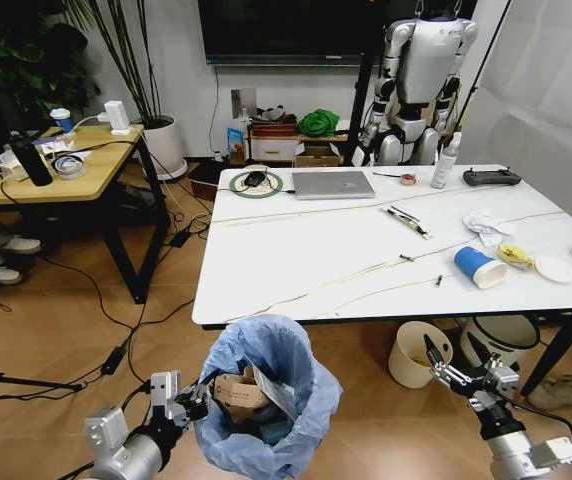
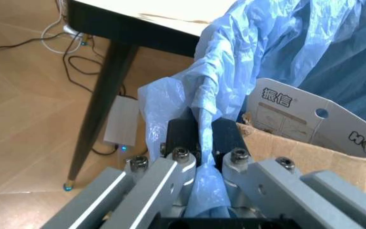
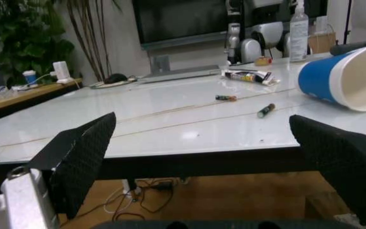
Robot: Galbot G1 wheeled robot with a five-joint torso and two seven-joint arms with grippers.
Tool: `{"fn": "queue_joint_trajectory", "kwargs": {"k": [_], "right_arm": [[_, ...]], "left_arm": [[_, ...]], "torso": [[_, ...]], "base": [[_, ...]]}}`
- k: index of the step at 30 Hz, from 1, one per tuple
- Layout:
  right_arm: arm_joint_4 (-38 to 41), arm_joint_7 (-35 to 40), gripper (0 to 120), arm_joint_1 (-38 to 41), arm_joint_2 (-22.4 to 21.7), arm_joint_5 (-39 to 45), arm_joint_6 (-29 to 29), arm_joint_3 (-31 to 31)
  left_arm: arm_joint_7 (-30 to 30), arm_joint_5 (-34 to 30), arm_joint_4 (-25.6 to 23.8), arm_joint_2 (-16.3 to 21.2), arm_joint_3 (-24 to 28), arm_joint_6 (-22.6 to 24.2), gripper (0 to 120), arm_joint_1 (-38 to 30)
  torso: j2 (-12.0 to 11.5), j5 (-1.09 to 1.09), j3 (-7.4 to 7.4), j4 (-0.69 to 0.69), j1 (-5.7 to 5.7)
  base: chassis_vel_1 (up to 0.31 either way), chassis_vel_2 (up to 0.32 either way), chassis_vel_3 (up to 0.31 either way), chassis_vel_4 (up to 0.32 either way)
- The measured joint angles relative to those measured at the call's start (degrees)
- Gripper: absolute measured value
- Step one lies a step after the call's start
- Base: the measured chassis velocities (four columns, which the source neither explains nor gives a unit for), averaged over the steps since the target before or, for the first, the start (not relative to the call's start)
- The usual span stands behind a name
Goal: Pick up the trash bin and place the trash from the table into it.
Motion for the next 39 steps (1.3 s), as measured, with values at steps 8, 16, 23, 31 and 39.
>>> {"fn": "queue_joint_trajectory", "kwargs": {"k": [8,16,23,31,39], "right_arm": [[-0.4,-0.6,100,0.4,-0.2,0.3,0.3,-0.2],[-0.7,-0.7,100,1.0,-0.5,0.5,0.4,-0.3],[-0.8,-0.7,100,1.2,-0.8,0.9,0.4,-0.3],[-1.0,-0.6,100,1.4,-1.0,1.1,0.4,-0.3],[-1.2,-0.6,100,1.7,-1.0,1.3,0.5,-0.5]], "left_arm": [[0.0,0.0,-0.2,0.1,-0.2,0.0,0,0.0],[0.0,-0.1,0.1,0.1,-0.1,0.0,0,-0.3],[0.0,-0.1,0.3,0.1,0.0,0.0,0,-0.5],[0.0,0.0,0.3,-0.1,0.2,0.0,0,-0.4],[0.0,0.4,0.2,-0.3,0.2,0.1,0,0.0]], "torso": [[0.0,0.01,0.0,0.0,0.0],[0.0,0.0,0.0,0.0,0.0],[0.0,-0.01,0.0,0.0,0.0],[0.0,0.01,0.0,0.0,0.0],[0.0,0.0,0.0,0.0,-0.01]], "base": [[-0.102,-0.086,0.095,0.105],[-0.067,-0.073,0.056,0.073],[-0.086,-0.078,0.083,0.079],[-0.084,-0.075,0.093,0.081],[-0.076,-0.077,0.073,0.076]]}}
